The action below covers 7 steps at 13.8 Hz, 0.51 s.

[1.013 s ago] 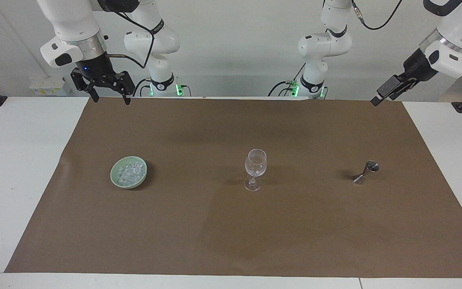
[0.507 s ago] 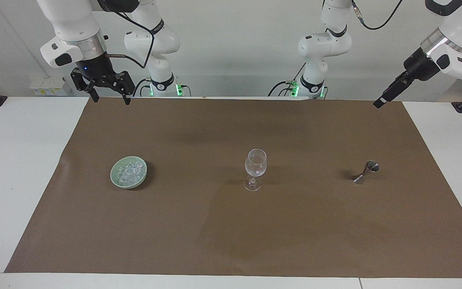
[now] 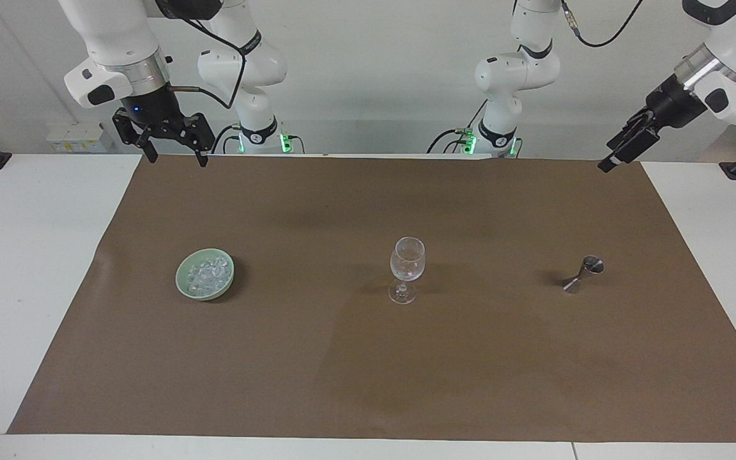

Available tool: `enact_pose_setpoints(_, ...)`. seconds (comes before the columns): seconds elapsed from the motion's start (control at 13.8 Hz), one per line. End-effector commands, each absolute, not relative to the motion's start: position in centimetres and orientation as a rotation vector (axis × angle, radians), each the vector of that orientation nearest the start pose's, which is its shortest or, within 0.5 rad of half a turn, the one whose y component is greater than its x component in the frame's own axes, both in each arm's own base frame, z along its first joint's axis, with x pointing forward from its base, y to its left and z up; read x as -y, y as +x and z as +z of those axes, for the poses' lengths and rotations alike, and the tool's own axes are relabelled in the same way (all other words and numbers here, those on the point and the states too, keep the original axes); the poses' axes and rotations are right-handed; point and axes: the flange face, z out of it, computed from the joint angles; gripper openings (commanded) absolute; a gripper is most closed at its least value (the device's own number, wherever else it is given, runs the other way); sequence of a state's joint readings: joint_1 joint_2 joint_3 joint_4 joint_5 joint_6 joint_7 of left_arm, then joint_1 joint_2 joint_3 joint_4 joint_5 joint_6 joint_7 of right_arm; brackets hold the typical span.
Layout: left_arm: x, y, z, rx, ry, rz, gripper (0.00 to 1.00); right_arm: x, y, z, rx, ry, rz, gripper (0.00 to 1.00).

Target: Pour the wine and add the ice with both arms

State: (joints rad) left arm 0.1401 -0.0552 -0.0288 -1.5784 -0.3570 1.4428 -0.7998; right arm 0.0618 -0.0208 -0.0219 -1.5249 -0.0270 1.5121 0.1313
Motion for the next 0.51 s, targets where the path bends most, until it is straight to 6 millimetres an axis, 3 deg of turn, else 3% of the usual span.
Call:
enact_pose_setpoints(0.0, -1.6, 51.3, 64.9, 1.52, -3.092, 0.353, 1.0, -1.9, 53.6, 65.2, -0.128, -3.159, -0.017, 1.0)
enact_pose_setpoints(0.29, -1.3, 51.4, 64.6, 1.528, -3.1, 0.364, 1.0, -1.9, 53.6, 65.2, -0.128, -3.159, -0.017, 1.0)
enact_pose_setpoints(0.43, -2.1, 51.3, 63.3, 1.655, -3.078, 0.462, 1.0, -1.8, 53.6, 65.2, -0.13, -3.159, -0.017, 1.0)
